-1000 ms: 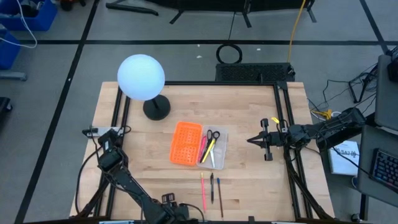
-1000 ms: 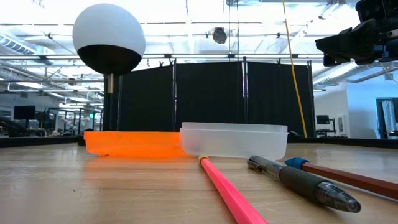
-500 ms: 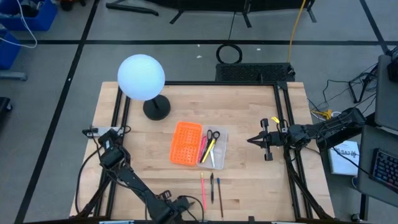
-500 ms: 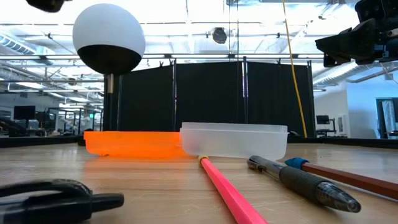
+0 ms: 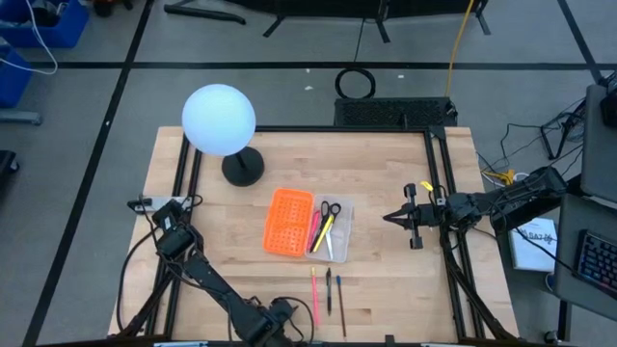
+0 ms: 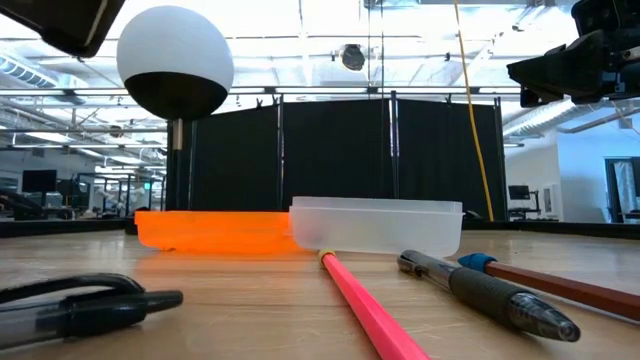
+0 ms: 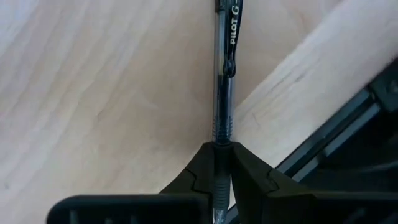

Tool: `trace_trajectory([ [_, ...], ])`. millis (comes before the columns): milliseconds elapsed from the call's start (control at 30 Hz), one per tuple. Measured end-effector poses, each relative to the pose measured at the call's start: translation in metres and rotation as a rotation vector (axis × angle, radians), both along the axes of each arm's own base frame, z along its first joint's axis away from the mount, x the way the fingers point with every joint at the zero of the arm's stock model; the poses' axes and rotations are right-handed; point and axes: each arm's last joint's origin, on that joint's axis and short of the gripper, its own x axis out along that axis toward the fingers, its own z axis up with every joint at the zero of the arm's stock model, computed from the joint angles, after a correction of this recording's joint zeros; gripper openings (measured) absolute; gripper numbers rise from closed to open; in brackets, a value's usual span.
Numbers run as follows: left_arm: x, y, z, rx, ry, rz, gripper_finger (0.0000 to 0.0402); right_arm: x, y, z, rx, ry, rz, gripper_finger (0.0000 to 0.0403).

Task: Pick & place school supplies into a supply box
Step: Put the top transparent pen into the orange supply box

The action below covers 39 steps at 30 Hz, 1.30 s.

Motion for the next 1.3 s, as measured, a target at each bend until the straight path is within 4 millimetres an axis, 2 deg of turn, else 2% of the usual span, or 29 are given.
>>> trace_trajectory([
  [233,-0.004,0.004,0.022,0.046,-0.092,0.15,0.0035,0.0,0.0,0.0,0.0,0.0,0.0,0.0],
  [367,-0.003,0.017,0.034,0.154,-0.175,0.21,0.0035,0.0,0.0,0.0,0.0,0.0,0.0,0.0],
  [567,0.001,0.027,0.059,0.121,-0.223,0.26,0.0033,0.0,0.0,0.0,-0.001,0.0,0.0,0.0],
  [733,0.012,0.048,0.089,0.118,-0.328,0.324,0.0033,0.0,0.0,0.0,0.0,0.0,0.0,0.0],
  [867,0.03,0.08,0.113,0.078,-0.397,0.366,0.0033,0.0,0.0,0.004,0.015,-0.038,0.001,0.0],
  [1000,0.056,0.127,0.132,0.093,-0.476,0.322,0.0033,0.0,0.0,0.006,0.027,-0.064,0.002,0.0],
  [1167,0.089,0.192,0.134,0.085,-0.509,0.307,0.0033,-0.001,0.0,0.01,0.038,-0.096,0.003,0.0],
  [1300,0.106,0.225,0.117,0.09,-0.485,0.334,0.0031,-0.001,0.0,0.01,0.063,-0.102,0.004,0.0],
])
